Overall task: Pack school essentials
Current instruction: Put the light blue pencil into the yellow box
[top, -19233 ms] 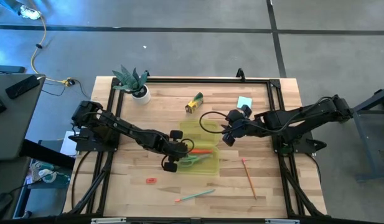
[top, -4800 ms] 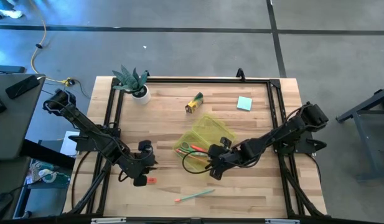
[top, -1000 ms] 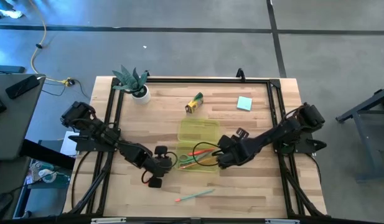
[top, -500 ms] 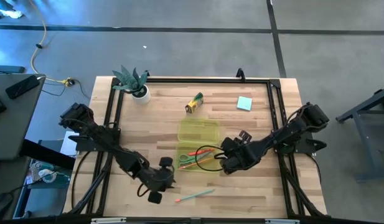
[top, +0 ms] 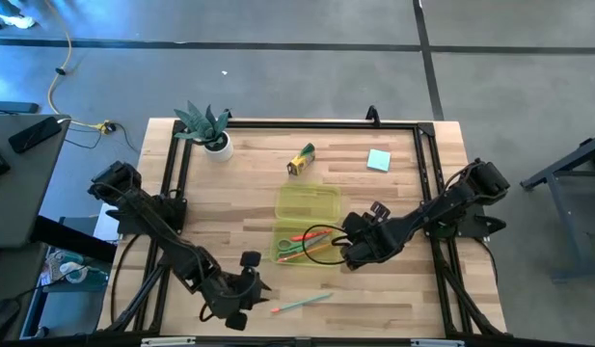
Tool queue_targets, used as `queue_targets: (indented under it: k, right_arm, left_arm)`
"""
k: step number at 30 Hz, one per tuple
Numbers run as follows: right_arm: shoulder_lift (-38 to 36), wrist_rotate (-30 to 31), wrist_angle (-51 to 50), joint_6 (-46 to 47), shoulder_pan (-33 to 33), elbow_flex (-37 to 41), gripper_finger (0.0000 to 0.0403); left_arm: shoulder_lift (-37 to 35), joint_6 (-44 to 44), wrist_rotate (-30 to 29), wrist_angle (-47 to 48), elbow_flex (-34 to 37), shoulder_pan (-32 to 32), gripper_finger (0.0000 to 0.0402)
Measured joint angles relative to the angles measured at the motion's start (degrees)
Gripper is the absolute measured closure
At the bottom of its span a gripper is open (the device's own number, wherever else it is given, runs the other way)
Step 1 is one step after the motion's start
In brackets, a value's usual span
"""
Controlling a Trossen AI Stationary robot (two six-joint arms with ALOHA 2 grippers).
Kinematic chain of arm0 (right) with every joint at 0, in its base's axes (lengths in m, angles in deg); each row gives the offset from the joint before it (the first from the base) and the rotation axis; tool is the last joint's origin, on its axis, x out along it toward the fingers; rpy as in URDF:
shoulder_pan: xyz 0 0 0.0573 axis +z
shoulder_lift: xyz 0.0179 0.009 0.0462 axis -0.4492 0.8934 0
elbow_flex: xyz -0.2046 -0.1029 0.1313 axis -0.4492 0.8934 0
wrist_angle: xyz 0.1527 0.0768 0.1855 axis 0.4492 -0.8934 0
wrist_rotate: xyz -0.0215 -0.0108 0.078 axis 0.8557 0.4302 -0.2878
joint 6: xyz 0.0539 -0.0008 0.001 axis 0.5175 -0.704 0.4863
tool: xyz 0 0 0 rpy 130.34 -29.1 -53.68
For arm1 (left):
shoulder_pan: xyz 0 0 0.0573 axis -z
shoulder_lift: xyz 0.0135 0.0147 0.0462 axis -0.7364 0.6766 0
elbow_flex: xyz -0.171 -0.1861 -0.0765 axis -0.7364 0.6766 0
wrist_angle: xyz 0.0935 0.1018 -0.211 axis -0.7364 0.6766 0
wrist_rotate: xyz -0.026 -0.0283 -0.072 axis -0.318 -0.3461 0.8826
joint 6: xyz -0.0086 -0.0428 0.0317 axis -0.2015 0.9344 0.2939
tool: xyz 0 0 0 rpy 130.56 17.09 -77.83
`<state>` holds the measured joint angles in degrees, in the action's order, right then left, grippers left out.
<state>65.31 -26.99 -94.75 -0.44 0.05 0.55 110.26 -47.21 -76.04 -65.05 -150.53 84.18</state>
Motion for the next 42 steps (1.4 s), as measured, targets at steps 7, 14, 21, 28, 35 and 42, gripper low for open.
queue_targets:
  k: [7,14,21,28,35,42]
  right_arm:
    - [0.00,-0.02,0.02,0.98,0.00,0.00,0.0274]
    - [0.00,-0.04,0.07,1.05,0.00,0.00,0.0274]
    - [0.00,-0.06,0.26,1.98,0.00,0.00,0.0274]
    - [0.00,-0.04,0.30,2.03,0.00,0.00,0.0274]
    - [0.02,0.02,0.26,1.95,0.04,0.00,0.0274]
    - [0.02,0.04,0.48,1.95,0.04,0.00,0.0274]
  left_arm:
    - [2.43,5.46,1.44,-2.34,0.03,0.14,0.0267]
    - [8.51,6.13,7.72,-9.42,0.02,0.18,0.0270]
    - [12.62,6.55,7.58,-11.00,0.07,0.07,0.0276]
    - [15.59,6.53,6.86,-11.87,0.09,-0.31,0.0270]
    - [17.55,6.53,6.61,-13.22,0.06,-0.48,0.0247]
    - [17.53,6.56,6.54,-13.85,0.04,-1.11,0.0228]
